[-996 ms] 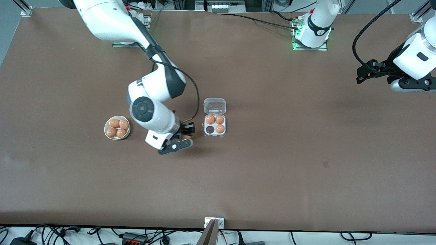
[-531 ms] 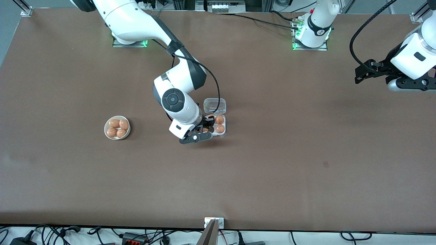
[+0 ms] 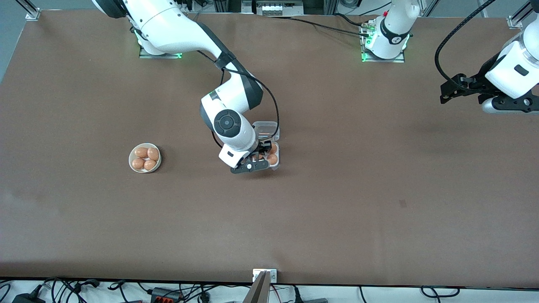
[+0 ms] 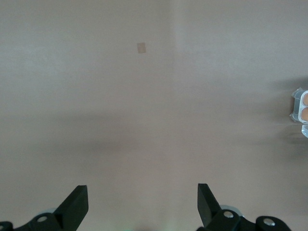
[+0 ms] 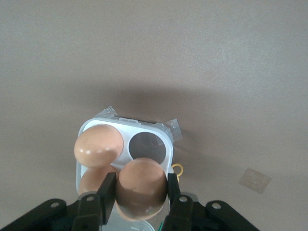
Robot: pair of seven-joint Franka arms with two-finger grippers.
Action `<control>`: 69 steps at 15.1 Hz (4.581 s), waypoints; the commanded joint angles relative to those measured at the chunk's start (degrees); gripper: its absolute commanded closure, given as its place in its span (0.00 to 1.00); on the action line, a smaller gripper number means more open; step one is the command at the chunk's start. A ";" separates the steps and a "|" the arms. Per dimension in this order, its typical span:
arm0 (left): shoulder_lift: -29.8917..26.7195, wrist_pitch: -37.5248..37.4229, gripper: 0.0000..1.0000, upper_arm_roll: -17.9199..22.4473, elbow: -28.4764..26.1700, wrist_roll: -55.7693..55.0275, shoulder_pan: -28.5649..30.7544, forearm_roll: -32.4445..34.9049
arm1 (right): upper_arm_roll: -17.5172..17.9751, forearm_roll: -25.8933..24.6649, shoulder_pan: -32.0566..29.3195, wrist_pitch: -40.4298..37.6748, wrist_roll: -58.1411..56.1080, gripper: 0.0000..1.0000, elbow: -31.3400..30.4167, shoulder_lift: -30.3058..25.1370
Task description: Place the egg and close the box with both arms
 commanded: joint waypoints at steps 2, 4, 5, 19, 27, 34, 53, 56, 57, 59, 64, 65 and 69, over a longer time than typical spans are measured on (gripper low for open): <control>0.87 -0.90 0.00 -0.12 1.78 0.03 0.80 0.63 | -0.57 0.60 0.88 3.11 0.96 1.00 1.24 1.91; 0.87 -0.73 0.00 -0.12 1.78 -0.05 0.71 0.45 | -0.57 0.60 0.88 3.91 0.87 1.00 1.24 2.35; 1.04 -0.64 0.00 -0.21 1.78 -0.14 0.71 0.45 | -0.57 0.60 0.88 4.00 0.87 1.00 1.24 2.61; 1.22 -0.82 0.00 -0.47 1.51 -0.14 0.71 0.80 | -4.26 -2.11 -7.37 -17.09 2.54 0.00 10.47 -7.74; 1.83 -2.73 0.00 -0.91 1.34 0.03 0.10 0.80 | -4.26 -2.82 -19.85 -27.98 -5.77 0.00 10.47 -15.31; 4.47 -13.55 0.21 -1.00 1.69 8.99 -0.25 0.19 | -4.35 -4.14 -27.76 -33.87 -11.87 0.00 10.38 -18.65; 4.21 7.26 0.99 -33.86 -16.32 -18.33 -0.26 -6.93 | -4.09 -9.33 -37.79 -34.41 -26.55 0.00 2.68 -29.10; 4.30 14.88 0.99 -37.20 -18.96 -23.58 -0.43 -6.93 | -3.74 -8.98 -37.62 -30.90 -26.46 0.00 -7.87 -36.65; 4.56 19.18 0.99 -38.69 -20.88 -26.48 -0.43 -6.85 | -3.74 -8.98 -37.62 -30.02 -26.46 0.00 -10.77 -38.76; 4.74 28.84 0.99 -41.15 -25.54 -30.53 -0.52 -6.67 | -3.74 -8.98 -37.62 -26.69 -26.55 0.00 -16.49 -42.46; 13.06 46.80 0.99 -41.34 -27.23 -36.25 -3.77 -3.26 | -3.74 -8.98 -37.62 -27.19 -27.34 0.00 -18.63 -44.50; 15.52 47.52 0.99 -41.43 -27.05 -37.57 -4.47 -0.63 | -3.74 -9.07 -37.62 -27.37 -27.34 0.00 -18.36 -44.50; 25.81 50.94 0.99 -40.99 -23.54 -50.99 -7.64 17.98 | -3.92 -9.07 -37.62 -27.55 -26.47 0.00 -18.19 -45.20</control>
